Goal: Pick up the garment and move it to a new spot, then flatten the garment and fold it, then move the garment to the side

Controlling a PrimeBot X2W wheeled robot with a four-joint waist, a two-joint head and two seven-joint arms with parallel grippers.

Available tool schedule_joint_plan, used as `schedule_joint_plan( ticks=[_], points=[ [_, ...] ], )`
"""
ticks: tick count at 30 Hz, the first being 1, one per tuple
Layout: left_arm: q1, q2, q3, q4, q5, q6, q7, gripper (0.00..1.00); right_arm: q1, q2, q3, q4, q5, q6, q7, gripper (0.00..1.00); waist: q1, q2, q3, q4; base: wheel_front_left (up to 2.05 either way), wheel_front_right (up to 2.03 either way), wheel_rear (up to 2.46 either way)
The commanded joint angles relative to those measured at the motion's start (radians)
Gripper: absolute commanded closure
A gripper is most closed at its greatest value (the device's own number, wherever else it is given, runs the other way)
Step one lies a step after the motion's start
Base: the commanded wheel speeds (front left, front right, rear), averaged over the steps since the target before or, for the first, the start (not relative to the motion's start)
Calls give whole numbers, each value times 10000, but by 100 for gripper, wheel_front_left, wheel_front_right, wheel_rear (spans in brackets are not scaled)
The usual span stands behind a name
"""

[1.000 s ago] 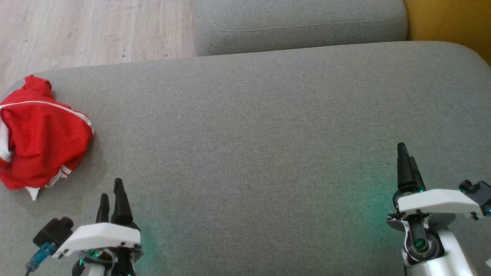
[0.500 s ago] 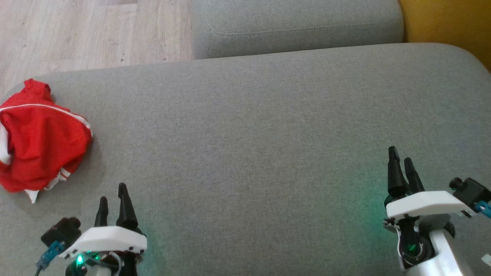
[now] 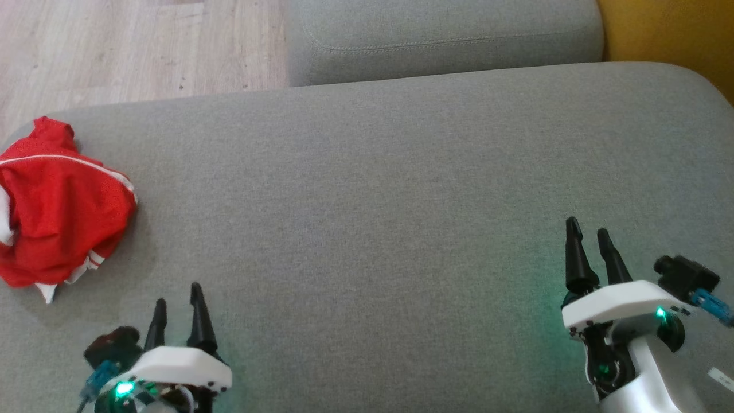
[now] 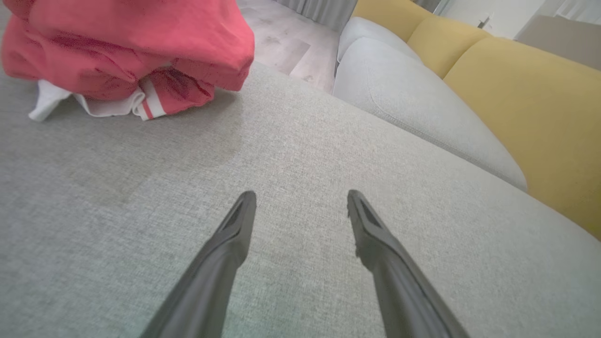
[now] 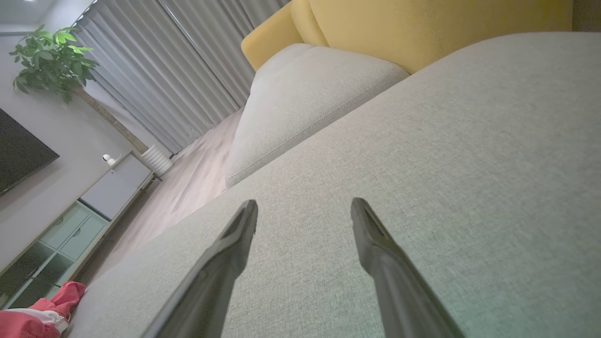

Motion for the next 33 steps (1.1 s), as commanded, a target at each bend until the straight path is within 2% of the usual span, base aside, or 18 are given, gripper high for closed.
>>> schedule_joint_plan(
  ticks=[1, 15, 33],
  points=[
    [-634, 196, 114, -180, 424, 54, -162, 0, -648, -38, 253, -221, -403, -5, -193, 0, 0, 0, 18, 2, 0, 0, 0],
    [-1320, 267, -210, -146, 2156, 217, -543, 0, -1370, -7, 680, 81, -2034, -6, -576, 0, 0, 0, 238, -27, 0, 0, 0],
    [-1398, 182, -160, -583, 4226, 1019, -1072, 0, -1498, 125, 710, -152, -4335, -7, -1107, 0, 0, 0, 203, -83, 0, 0, 0]
  ],
)
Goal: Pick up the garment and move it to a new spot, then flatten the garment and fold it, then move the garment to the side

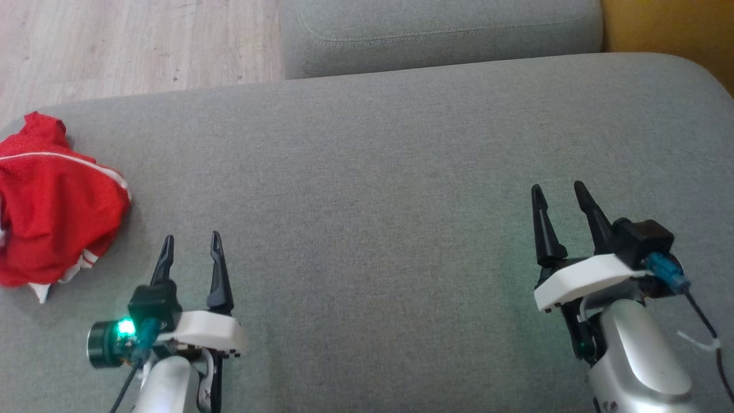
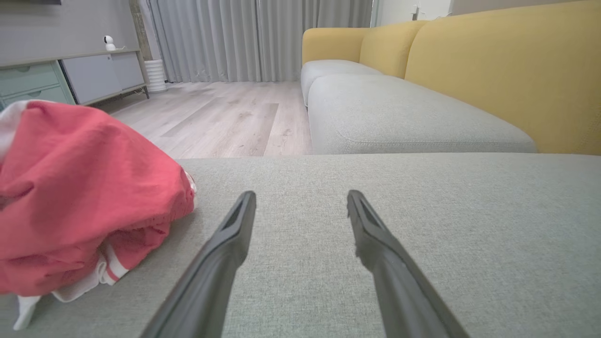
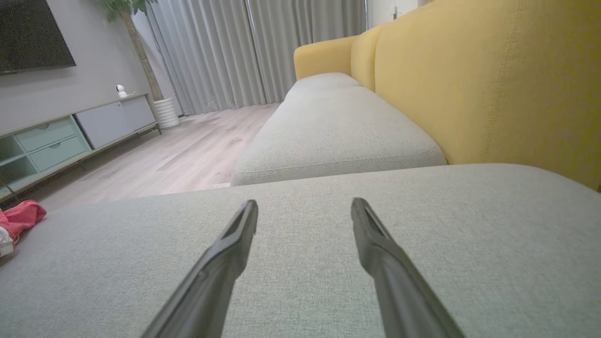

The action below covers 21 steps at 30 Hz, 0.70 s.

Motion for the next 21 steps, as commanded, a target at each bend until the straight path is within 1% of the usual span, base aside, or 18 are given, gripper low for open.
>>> schedule_joint_plan(
  ticks=[1, 7, 11, 21],
  points=[
    [-409, 140, 305, -278, 290, 79, -171, 0, -481, 81, 193, -316, -291, -7, -145, 0, 0, 0, -10, -7, 0, 0, 0],
    [-275, 119, 434, -190, 944, 226, -347, 0, -447, 87, 112, -263, -878, -7, -323, 0, 0, 0, -59, -27, 0, 0, 0],
    [-96, 85, 618, -139, 835, 275, -348, 0, -274, 89, 2, -206, -692, -7, -323, 0, 0, 0, -111, -20, 0, 0, 0],
    [167, 25, 882, -69, 787, 235, -348, 0, -88, 90, -214, -45, -413, -7, -323, 0, 0, 0, -158, 18, 0, 0, 0]
  ],
)
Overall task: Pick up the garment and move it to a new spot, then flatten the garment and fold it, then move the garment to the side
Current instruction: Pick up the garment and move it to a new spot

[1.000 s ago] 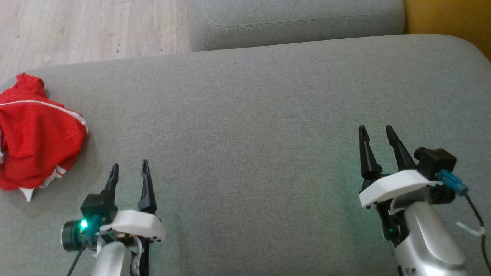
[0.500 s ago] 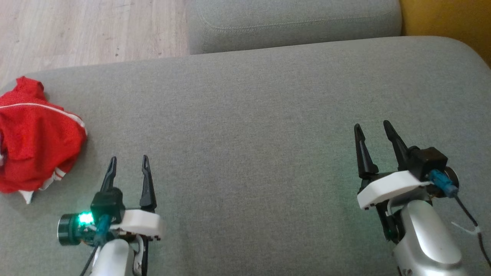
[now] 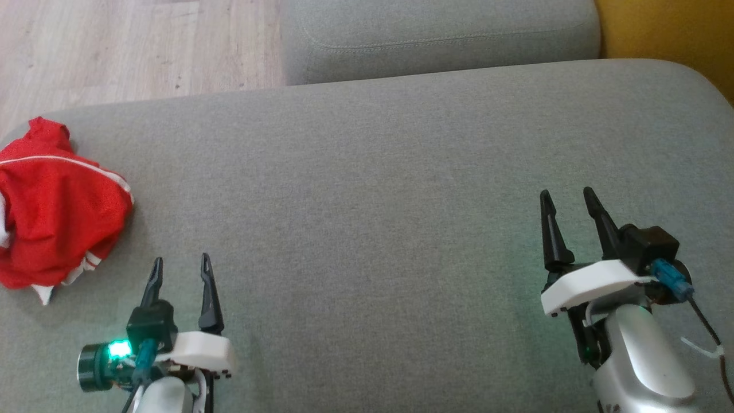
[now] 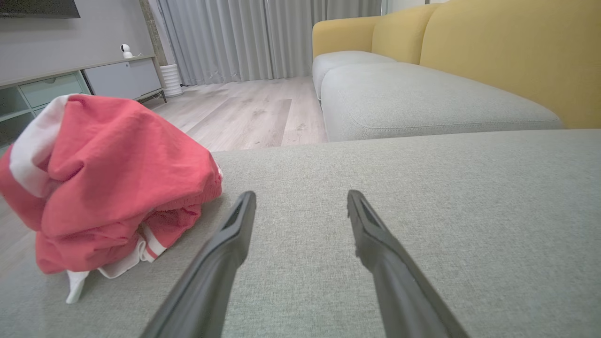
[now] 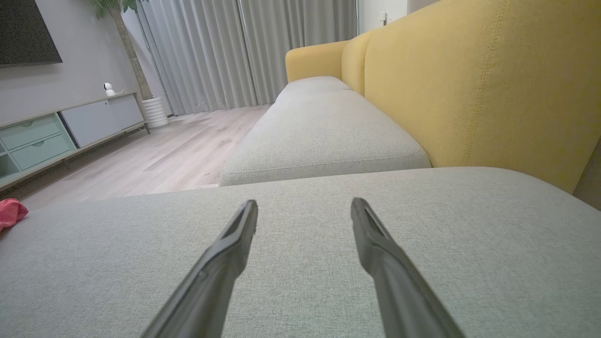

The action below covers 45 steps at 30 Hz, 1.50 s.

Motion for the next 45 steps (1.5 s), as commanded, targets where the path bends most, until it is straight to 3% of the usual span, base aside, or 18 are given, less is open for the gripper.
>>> schedule_joint_plan(
  ticks=[1, 9, 25, 30, 36, 45],
  points=[
    [-313, 78, 347, -285, -27, 51, -97, 0, -135, 44, 211, -320, 40, -7, -122, 0, 0, 0, 22, 29, 0, 0, 0],
    [-357, 29, 259, -292, -54, 1, -97, 0, -131, 44, 354, -369, -27, -7, -122, 0, 0, 0, 206, 612, 0, 0, 0],
    [-469, 47, 192, -232, 61, -224, -97, 0, 73, 45, 1289, -179, 588, -7, -122, 0, 0, 0, 75, 3906, 0, 0, 0],
    [-425, 114, 321, -271, 70, -285, -97, 0, 142, 45, 1384, -87, 729, -7, -122, 0, 0, 0, 49, 4586, 0, 0, 0],
    [-447, 204, 513, -355, 99, -253, -97, 0, 100, 45, 1442, 23, 793, -7, -122, 0, 0, 0, 220, 4829, 0, 0, 0],
    [-1436, 247, 1002, -580, -240, -485, -97, 0, -309, 45, 1369, 6, 329, -7, -122, 0, 0, 0, 1202, 4338, 0, 0, 0]
  ],
)
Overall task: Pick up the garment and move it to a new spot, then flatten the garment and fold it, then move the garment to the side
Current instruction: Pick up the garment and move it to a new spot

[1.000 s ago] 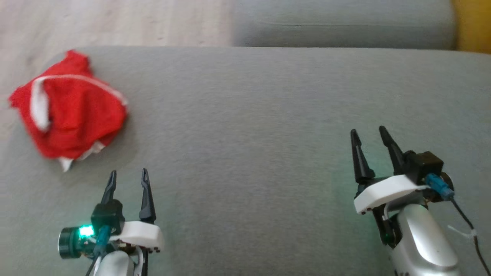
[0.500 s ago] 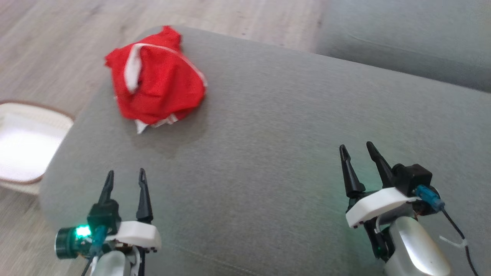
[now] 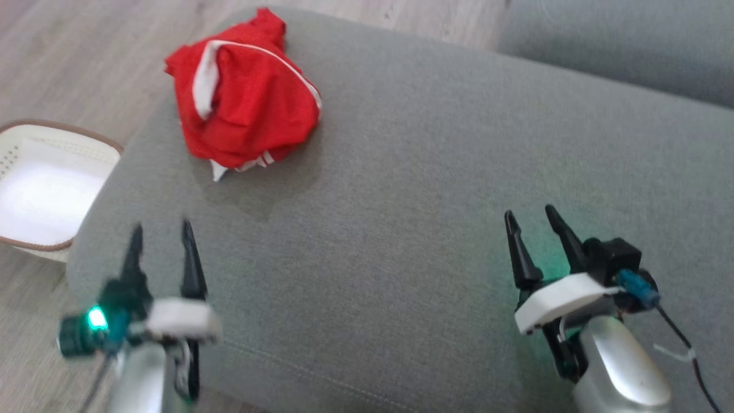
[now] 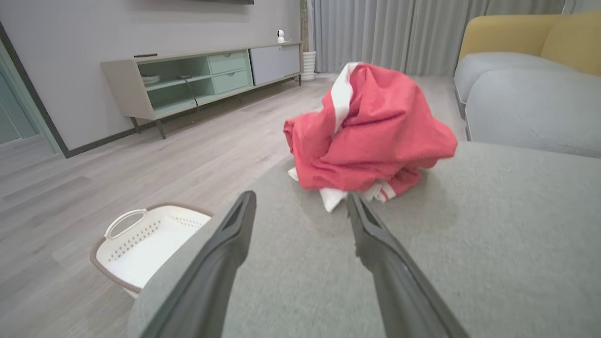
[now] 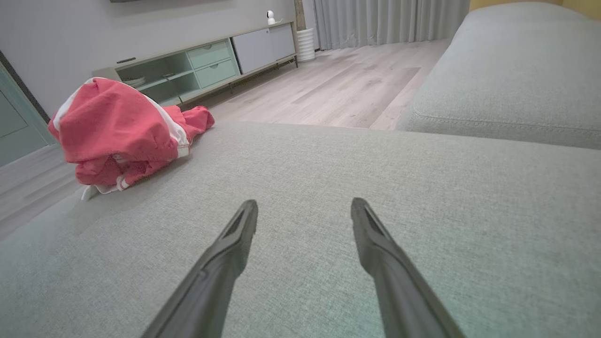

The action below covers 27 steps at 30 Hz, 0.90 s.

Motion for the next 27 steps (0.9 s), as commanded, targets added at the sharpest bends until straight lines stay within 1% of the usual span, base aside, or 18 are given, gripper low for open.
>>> schedule_joint_plan(
  ticks=[1, 3, 7, 13, 19, 23, 25, 27],
  points=[
    [-1152, 267, 550, -404, -152, -100, -97, 0, -581, 3, 178, -302, -181, -7, -122, 0, -1, 0, 527, -351, 0, 0, 0],
    [-1389, 330, 596, -362, -162, -159, -97, 0, -610, 3, 146, -314, -239, -7, -122, 0, -1, 0, 643, -422, 0, 0, 0],
    [-2477, 753, 754, 277, -164, -342, -97, 0, -747, -28, 134, -321, -421, -7, -122, 0, -1, 0, 1165, -814, 0, 0, 0],
    [-4452, 1642, 813, 1836, -285, -857, -91, 0, -1090, -263, 252, -518, -514, -7, -122, 0, -1, 0, 1996, -1499, 0, 0, 0],
    [-5983, 2424, 736, 3412, -588, -1293, 124, 0, -1350, -605, 340, -759, -488, -7, -122, 0, -1, 0, 2718, -2092, 0, 0, 0],
    [-6635, 2676, 735, 4312, -813, -1374, 452, 0, -1416, -731, 355, -859, -442, -7, -122, 0, -1, 0, 2971, -2330, 0, 0, 0],
    [-6842, 2817, 661, 4808, -809, -1389, 786, 0, -1439, -744, 353, -876, -418, -7, -122, 0, -1, 0, 3056, -2425, 0, 0, 0],
    [-6995, 2892, 625, 5228, -803, -1344, 969, 0, -1447, -742, 325, -861, -391, -7, -122, 0, -1, 0, 3093, -2490, 0, 0, 0]
  ],
)
